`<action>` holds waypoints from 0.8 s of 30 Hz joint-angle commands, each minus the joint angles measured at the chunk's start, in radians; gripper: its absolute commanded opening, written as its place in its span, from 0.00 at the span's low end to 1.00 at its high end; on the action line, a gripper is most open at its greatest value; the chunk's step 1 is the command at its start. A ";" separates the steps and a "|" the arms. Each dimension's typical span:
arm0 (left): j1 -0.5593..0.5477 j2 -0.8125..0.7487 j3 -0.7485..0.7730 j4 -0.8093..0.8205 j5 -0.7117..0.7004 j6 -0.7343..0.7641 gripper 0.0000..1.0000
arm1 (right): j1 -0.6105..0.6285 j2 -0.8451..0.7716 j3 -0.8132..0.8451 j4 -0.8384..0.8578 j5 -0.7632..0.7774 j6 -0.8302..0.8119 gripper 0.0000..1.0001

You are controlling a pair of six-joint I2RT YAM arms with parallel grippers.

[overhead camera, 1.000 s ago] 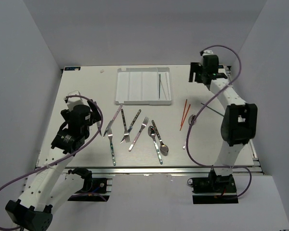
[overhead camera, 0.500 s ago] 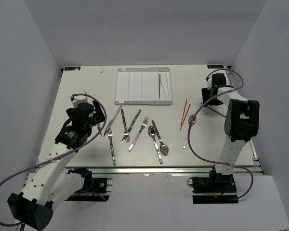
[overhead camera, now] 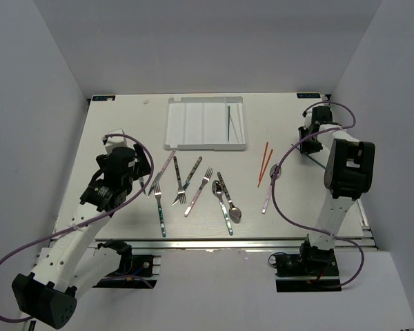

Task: Sort the eating utensils into containers

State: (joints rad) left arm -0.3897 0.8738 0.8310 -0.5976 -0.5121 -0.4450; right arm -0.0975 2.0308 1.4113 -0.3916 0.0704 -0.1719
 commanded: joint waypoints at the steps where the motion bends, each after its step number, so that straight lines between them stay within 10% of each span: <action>1: 0.002 -0.010 -0.001 0.009 0.004 0.006 0.98 | -0.004 0.032 -0.043 -0.043 -0.032 0.017 0.31; 3: 0.003 -0.019 -0.003 0.010 0.001 0.006 0.98 | -0.004 0.054 -0.020 -0.076 -0.030 0.029 0.20; 4: 0.003 -0.021 -0.003 0.009 0.001 0.005 0.98 | -0.004 0.084 -0.006 -0.093 -0.040 0.031 0.00; 24: 0.003 -0.019 0.000 0.005 -0.003 0.005 0.98 | 0.082 -0.202 -0.101 0.094 -0.124 0.296 0.00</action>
State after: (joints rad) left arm -0.3897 0.8677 0.8310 -0.5976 -0.5121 -0.4450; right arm -0.0700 1.9194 1.3106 -0.3916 -0.0410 0.0586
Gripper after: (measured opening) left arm 0.980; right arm 0.008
